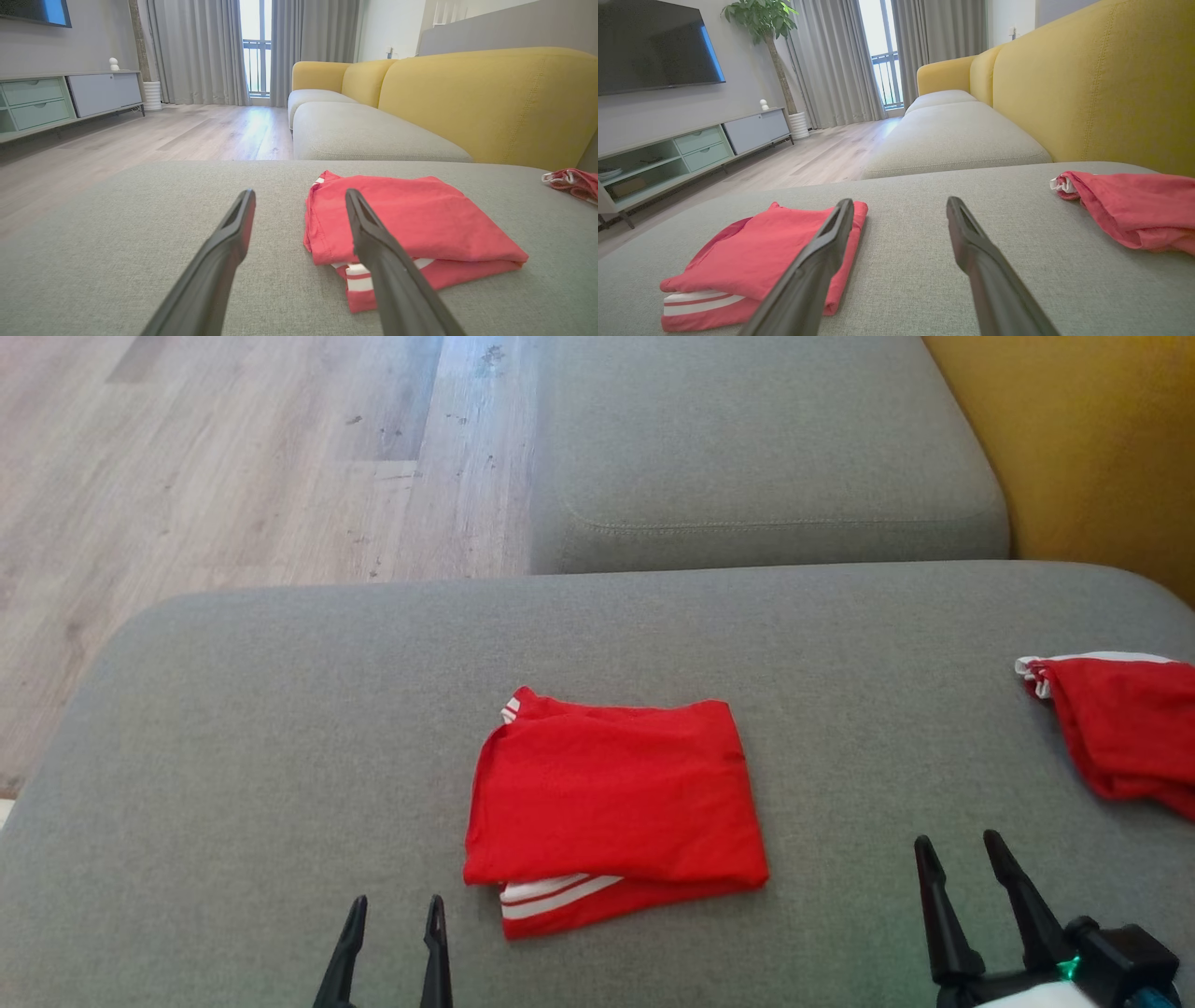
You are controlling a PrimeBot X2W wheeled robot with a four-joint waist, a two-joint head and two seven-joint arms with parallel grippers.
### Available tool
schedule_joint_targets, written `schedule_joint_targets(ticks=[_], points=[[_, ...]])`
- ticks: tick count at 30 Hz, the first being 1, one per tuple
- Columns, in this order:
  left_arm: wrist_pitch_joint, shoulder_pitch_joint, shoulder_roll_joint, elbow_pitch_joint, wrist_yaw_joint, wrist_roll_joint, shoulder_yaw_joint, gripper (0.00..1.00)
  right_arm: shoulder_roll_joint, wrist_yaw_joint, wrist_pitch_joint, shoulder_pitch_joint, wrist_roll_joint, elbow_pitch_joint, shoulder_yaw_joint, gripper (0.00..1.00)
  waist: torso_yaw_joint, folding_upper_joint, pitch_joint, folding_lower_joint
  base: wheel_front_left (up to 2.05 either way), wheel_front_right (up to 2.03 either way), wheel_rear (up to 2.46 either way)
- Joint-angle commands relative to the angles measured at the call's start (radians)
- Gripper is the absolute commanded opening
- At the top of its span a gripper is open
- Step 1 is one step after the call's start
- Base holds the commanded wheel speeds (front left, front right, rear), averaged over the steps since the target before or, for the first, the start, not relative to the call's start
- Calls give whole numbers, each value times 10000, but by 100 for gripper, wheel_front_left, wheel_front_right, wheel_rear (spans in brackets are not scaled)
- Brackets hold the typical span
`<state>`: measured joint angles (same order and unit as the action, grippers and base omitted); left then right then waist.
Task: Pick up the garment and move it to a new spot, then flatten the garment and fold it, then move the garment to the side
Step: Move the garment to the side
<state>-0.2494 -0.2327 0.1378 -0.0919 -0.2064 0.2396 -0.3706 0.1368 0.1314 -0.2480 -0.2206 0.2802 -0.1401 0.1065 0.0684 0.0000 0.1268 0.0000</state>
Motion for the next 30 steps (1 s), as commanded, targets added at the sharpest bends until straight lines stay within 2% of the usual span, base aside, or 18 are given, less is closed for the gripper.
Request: schedule_joint_targets(ticks=[1,21,26,30], points=[[-124,301,-111,272,25,-109,410,100,97,-7,-137,197,-1,302,169,100,13,0,3,0,0,0,0],[-124,310,-278,236,209,-307,497,100,87,-7,-137,207,191,42,320,100,191,0,-168,0,0,0,0],[-124,403,-342,202,273,-343,465,100,280,-7,-137,634,756,-734,1083,100,274,0,-435,0,0,0,0],[-124,521,-403,161,324,-386,397,100,516,-7,177,1456,1739,-1436,1765,100,366,0,-772,0,0,0,0]])
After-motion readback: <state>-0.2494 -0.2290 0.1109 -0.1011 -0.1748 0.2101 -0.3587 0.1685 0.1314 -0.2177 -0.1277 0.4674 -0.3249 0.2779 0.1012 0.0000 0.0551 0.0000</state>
